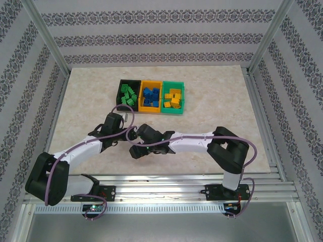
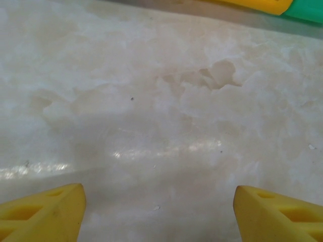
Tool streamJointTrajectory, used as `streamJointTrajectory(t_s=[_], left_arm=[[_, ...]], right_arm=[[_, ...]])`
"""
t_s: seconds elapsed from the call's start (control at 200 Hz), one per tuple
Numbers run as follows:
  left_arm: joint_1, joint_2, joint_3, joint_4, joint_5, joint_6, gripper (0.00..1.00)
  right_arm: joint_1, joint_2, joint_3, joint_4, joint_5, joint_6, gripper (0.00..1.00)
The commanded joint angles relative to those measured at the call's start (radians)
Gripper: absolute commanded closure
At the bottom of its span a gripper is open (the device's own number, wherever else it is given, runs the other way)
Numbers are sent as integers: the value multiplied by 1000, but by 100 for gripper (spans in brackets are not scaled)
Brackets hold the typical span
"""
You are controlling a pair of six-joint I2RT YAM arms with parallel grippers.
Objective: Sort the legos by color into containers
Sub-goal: Pick up the lego from the bottom-center of the table.
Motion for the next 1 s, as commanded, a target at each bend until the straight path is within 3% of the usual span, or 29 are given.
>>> streamJointTrajectory(t_s=[0.0, 0.385, 0.45, 0.724, 0.994], left_arm=[[14, -29, -13, 49, -12, -26, 23], [42, -8, -35, 53, -25, -46, 24], [52, 13, -34, 74, 3, -62, 24], [89, 84, -30, 146, 107, -109, 24], [99, 71, -35, 150, 122, -113, 23]], right_arm=[[19, 47, 56, -70, 10, -22, 31], [48, 101, 94, -166, 124, -65, 33], [58, 110, 105, -184, 147, -79, 39], [77, 107, 70, -159, 228, -101, 43], [42, 42, -30, -57, 181, -53, 51]])
